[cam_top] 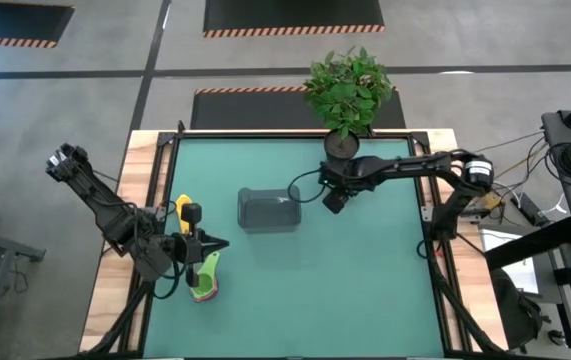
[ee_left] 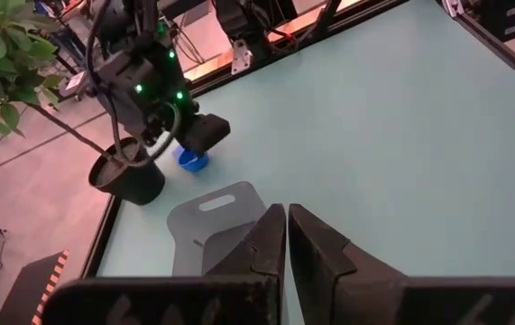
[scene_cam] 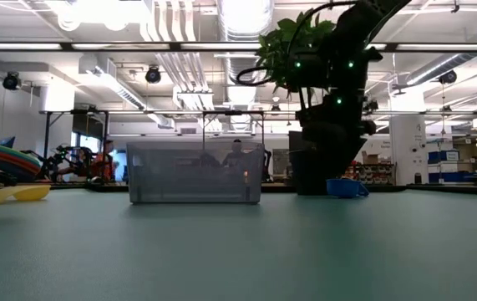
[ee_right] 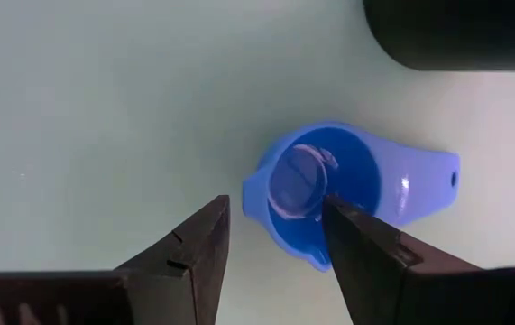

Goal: Nest measuring cups in basket
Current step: Stack the blue measuring cup on top of the green measuring cup

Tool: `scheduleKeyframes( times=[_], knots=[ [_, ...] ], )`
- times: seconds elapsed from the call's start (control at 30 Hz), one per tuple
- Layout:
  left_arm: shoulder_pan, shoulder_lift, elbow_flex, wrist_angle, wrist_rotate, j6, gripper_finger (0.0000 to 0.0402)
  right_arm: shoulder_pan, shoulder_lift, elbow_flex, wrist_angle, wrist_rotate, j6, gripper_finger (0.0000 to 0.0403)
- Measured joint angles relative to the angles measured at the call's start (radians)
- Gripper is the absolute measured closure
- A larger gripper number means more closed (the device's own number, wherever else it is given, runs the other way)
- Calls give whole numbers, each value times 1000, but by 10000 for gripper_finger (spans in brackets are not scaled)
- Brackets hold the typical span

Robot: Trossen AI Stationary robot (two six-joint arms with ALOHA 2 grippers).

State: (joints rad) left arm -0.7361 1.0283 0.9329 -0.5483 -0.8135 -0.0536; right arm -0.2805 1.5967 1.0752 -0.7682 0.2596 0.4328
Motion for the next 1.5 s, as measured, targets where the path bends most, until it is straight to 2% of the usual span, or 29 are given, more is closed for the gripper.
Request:
scheduleKeyframes(
  times=[0.5, 0.87, 1.07, 1.27, 1.5],
  knots=[
    [0, 0, 0, 1, 0, 0, 402, 1, 87, 0, 49, 37, -44, 245],
    [0, 0, 0, 1, 0, 0, 402, 1, 82, 0, 49, 36, -44, 354],
    [0, 0, 0, 3, 0, 0, 402, 13, 76, 0, 47, 35, -50, 375],
    [0, 0, 0, 3, 0, 1, 402, 88, 43, 0, 39, 21, -3, 367],
    [0, 0, 0, 3, 0, 0, 402, 251, -41, 15, 17, 21, 123, 366]
  ],
)
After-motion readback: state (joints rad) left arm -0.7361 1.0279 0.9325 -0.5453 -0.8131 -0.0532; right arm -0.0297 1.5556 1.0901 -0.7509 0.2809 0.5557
